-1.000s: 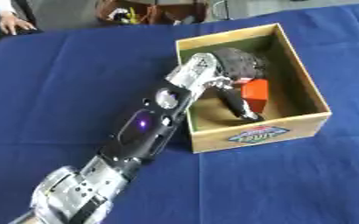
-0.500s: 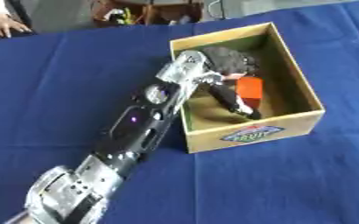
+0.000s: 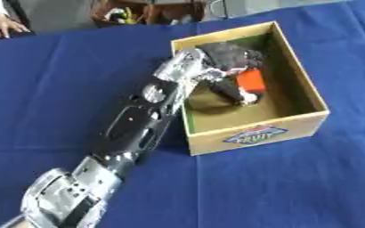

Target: Pick up objects on the table and place them in the box.

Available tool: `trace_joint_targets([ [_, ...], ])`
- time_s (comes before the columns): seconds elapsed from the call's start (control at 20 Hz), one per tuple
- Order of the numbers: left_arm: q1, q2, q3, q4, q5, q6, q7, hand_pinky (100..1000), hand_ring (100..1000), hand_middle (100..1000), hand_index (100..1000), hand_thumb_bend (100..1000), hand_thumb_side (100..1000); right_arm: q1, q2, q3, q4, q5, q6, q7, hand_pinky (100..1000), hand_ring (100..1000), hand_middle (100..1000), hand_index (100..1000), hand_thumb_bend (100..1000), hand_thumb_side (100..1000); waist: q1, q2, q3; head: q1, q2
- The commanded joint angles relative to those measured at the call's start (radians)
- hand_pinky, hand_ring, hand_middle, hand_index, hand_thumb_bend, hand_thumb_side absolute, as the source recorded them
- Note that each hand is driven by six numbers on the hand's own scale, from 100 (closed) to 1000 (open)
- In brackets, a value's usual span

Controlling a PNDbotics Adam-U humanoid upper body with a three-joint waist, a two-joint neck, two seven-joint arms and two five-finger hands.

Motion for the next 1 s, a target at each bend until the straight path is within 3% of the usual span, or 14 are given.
trace_joint_targets([
  [0.05,-0.022,0.05,0.015,-0.113,0.08,0.013,-0.018,889,986,1000,1000,294,988,-0.001,-0.005,-0.002,-0.015,-0.007,0.001,0.0,819,966,701,942,100,992,-0.008,-0.025,0.003,-0.008,0.003],
  [0.35,0.01,0.123,0.038,-0.353,0.298,0.063,-0.098,865,963,997,1000,236,956,0.004,-0.005,-0.007,-0.015,-0.007,-0.001,-0.006,819,966,701,942,100,990,-0.016,-0.028,0.017,-0.02,0.006],
  [0.65,0.075,0.197,0.103,-0.589,0.45,0.184,-0.103,825,931,960,1000,204,888,0.007,-0.004,-0.013,-0.015,-0.009,-0.007,-0.014,819,964,702,941,100,987,-0.031,-0.029,0.035,-0.032,0.005],
  [0.8,0.13,0.233,0.139,-0.691,0.516,0.258,-0.058,791,903,927,1000,147,891,0.008,-0.004,-0.018,-0.015,-0.009,-0.011,-0.02,819,964,702,940,100,986,-0.037,-0.03,0.046,-0.042,0.007],
  [1.0,0.235,0.287,0.177,-0.815,0.672,0.366,0.09,719,856,883,1000,100,931,0.007,-0.008,-0.026,-0.015,-0.01,-0.023,-0.035,819,961,703,938,100,982,-0.045,-0.029,0.061,-0.048,0.018],
])
